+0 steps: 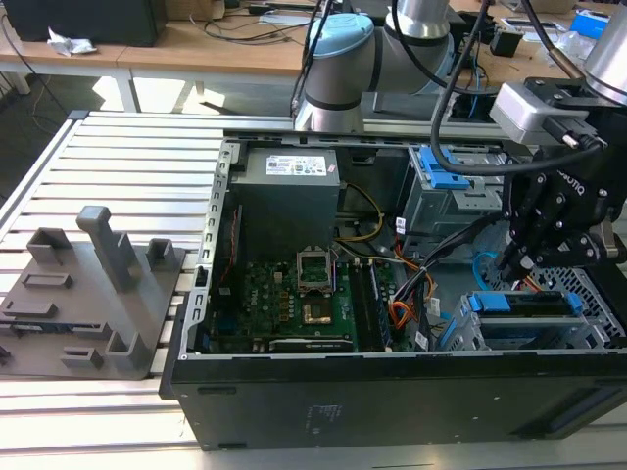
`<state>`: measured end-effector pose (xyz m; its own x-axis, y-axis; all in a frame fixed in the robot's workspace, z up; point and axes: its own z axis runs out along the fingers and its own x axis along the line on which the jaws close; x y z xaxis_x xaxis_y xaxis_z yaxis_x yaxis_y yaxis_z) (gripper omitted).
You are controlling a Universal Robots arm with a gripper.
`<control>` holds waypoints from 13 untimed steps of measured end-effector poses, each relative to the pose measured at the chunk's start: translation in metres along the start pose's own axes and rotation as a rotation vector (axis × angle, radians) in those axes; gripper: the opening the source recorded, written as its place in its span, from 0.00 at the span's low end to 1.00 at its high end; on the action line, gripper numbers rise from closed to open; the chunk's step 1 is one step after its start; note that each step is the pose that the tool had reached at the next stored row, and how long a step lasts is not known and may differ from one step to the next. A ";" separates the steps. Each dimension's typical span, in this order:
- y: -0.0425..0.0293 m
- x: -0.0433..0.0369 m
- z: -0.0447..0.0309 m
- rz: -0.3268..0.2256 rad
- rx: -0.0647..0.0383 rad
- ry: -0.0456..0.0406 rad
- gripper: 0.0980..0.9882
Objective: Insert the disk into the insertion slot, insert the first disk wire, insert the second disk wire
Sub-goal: 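Insert the second disk wire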
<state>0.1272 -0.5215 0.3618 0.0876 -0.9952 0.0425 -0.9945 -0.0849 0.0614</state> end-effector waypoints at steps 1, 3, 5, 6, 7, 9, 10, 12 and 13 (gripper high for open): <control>0.0002 0.0025 0.0001 0.000 0.000 0.0000 0.07; 0.0008 0.0094 0.0005 0.000 0.000 0.0000 0.07; 0.0010 0.0118 0.0007 0.000 0.000 0.0000 0.07; 0.0010 0.0126 0.0008 0.000 0.000 0.0000 0.07; 0.0011 0.0128 0.0010 0.000 0.000 -0.0002 0.07; 0.0010 0.0132 0.0012 0.007 0.000 -0.0004 0.07; 0.0008 0.0132 0.0014 0.022 -0.001 -0.0013 0.07; 0.0007 0.0132 0.0017 0.067 -0.003 -0.0041 0.07; 0.0007 0.0132 0.0018 0.090 -0.004 -0.0055 0.07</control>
<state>0.1275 -0.5348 0.3606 -0.0025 -0.9991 0.0425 -0.9981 0.0051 0.0614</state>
